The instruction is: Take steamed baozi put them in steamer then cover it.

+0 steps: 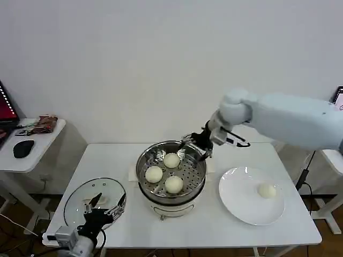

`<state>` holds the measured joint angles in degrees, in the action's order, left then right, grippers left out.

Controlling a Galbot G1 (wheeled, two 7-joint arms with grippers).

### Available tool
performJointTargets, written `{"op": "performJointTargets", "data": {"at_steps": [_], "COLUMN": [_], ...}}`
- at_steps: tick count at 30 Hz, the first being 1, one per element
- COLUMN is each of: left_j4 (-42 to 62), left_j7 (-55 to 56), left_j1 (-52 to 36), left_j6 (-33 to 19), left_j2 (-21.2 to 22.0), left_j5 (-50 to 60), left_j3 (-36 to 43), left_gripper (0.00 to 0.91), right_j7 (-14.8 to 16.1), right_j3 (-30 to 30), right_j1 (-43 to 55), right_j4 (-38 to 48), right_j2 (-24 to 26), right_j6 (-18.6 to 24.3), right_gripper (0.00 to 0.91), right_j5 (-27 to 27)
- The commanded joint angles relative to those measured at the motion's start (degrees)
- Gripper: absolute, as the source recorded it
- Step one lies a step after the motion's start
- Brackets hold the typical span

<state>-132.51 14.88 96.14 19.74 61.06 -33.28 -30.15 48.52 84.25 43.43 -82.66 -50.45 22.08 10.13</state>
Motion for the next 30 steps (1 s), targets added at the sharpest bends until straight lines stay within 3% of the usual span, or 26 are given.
{"op": "performJointTargets", "data": {"at_steps": [1, 7, 13, 22, 30], "left_j4": [-0.03, -0.03, 0.23, 0.31, 0.13], "left_j7": [-0.01, 0.01, -0.02, -0.09, -0.09], "left_j1": [-0.13, -0.20, -0.47, -0.46, -0.20], "left_j6": [-0.01, -0.16, -0.48, -0.69, -0.83], "left_j2": [-0.02, 0.02, 0.05, 0.05, 0.07], "left_j5": [0.00, 0.00, 0.16, 0.18, 0.19], "left_j3": [0.07, 0.06, 0.12, 0.14, -0.14], "left_gripper": [0.907, 0.907, 0.907, 0.907, 0.907], "right_j7": [0.23, 1.70, 3.58, 5.42, 7.24], "right_j3": [5.10, 5.13, 5.42, 3.68, 0.18], "right_j1": [3.22, 1.39, -0.90, -6.00, -10.64], "right_j4": [-0.08, 2.87, 4.49, 7.77, 11.12], "right_j2": [8.96, 13.27, 16.59, 18.12, 18.70], "right_j6": [-12.91, -15.27, -19.32, -22.81, -23.14], "right_gripper": [0.907, 0.907, 0.907, 0.907, 0.907], "right_j5": [12.71, 11.29, 13.33, 13.86, 12.03]}}
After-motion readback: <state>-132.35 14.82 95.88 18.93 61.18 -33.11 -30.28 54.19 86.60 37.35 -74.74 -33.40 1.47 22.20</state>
